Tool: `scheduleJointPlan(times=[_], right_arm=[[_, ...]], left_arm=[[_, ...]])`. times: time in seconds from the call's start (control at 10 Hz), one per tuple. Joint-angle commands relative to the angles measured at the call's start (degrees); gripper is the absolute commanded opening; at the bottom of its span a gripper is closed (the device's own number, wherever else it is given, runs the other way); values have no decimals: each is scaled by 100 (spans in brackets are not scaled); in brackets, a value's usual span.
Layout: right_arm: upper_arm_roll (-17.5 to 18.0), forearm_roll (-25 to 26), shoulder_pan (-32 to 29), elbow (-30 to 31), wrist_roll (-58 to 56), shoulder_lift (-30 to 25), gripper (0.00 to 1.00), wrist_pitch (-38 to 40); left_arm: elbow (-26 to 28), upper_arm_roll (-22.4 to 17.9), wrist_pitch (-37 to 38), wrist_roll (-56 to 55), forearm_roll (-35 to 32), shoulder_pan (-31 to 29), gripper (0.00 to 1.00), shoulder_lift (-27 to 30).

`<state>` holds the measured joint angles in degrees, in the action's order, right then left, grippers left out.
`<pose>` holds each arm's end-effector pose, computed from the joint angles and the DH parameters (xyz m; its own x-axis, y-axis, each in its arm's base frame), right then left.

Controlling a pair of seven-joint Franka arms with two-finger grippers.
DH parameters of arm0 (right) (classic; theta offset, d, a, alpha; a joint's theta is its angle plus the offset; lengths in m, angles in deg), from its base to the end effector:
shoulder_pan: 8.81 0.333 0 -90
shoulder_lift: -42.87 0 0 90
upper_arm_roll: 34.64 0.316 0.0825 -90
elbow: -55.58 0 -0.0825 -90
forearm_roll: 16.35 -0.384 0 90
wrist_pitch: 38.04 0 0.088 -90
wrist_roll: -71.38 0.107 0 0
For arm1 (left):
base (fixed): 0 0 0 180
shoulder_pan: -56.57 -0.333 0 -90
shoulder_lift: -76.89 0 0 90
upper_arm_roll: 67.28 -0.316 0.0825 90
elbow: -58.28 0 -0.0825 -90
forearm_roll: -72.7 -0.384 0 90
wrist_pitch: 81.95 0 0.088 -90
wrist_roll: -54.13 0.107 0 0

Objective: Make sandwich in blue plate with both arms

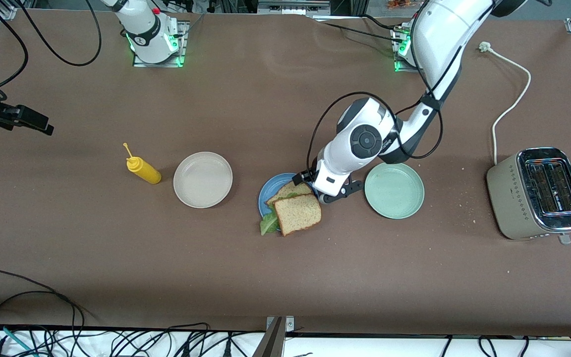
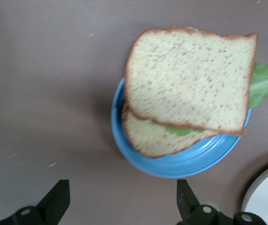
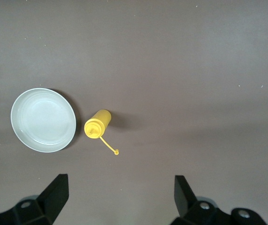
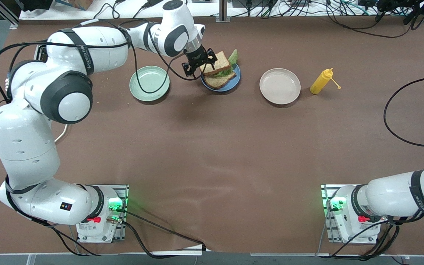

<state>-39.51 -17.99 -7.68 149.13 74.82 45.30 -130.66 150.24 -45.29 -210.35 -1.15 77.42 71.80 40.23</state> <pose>0.5669 -0.0332 0.5754 0.9902 -0.1263 -0.0599 -0.1277 -0.9916 -0.0213 0.5750 -0.3930 0.2815 0.8901 0.3960 -0.2258 0.4374 -0.8814 0.1784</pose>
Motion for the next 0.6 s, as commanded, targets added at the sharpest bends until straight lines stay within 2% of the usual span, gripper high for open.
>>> scheduleJointPlan(times=[0.0,0.3,0.5], right_arm=[[4,-56,11,-127,-45,-6,100,139],[13,-38,11,-127,-45,-6,100,130],[-5,-73,2,-127,-45,3,100,130]], left_arm=[[15,-72,1357,17,-208,-282,100,807],[-56,-46,2588,849,-208,-1099,100,1677],[-327,-72,3501,1744,-208,-1670,100,1951]])
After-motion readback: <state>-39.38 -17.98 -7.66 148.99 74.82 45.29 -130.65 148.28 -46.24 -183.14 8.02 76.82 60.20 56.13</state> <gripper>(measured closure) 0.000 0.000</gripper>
